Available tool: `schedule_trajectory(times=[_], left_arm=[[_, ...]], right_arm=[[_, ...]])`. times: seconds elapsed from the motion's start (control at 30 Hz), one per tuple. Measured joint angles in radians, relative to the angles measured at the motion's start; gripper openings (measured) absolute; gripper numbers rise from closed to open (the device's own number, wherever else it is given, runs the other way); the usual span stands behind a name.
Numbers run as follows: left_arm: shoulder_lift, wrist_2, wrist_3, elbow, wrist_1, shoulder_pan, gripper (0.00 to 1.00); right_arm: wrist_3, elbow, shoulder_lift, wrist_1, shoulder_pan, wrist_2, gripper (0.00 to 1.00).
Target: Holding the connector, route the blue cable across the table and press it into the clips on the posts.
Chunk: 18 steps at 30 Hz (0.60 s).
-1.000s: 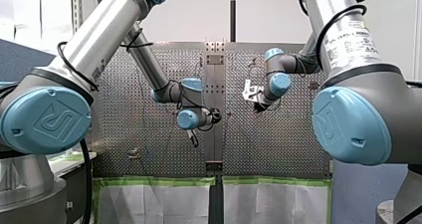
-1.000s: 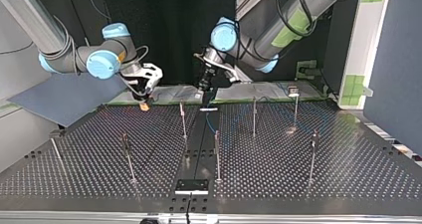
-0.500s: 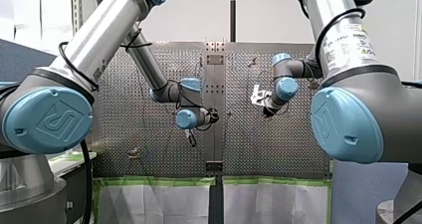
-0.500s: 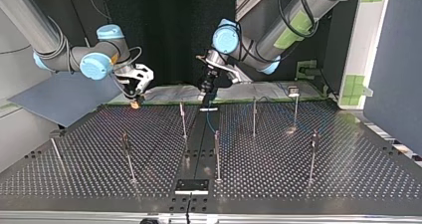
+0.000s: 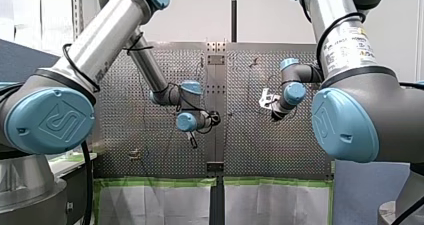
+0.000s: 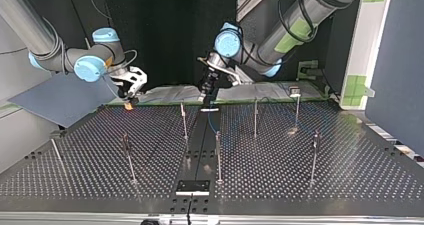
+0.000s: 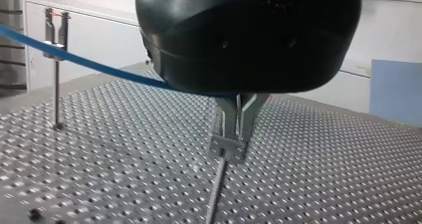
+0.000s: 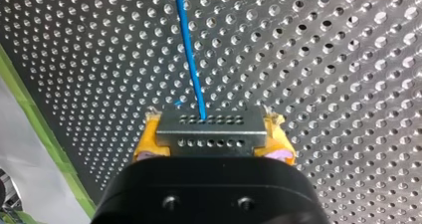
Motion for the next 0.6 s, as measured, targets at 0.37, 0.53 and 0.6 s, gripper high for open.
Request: schedule_trajectory(times=[0.37, 0.53, 0.6], left_arm=[[-0.035, 0.004, 0.028, 0.055, -0.015, 0.028, 0.05], [-0.035, 0.009, 0.039, 0.06, -0.021, 0.039, 0.05], [-0.036, 0.014, 0.039, 0.062, -0.022, 0.043, 0.05]], right_arm=[[0.004, -0.009, 0.018, -0.025, -0.009, -0.005, 0.0], [0.004, -0.021, 0.02, -0.027, -0.014, -0.007, 0.0], [0.004, -0.026, 0.021, -0.027, -0.016, -0.007, 0.0]])
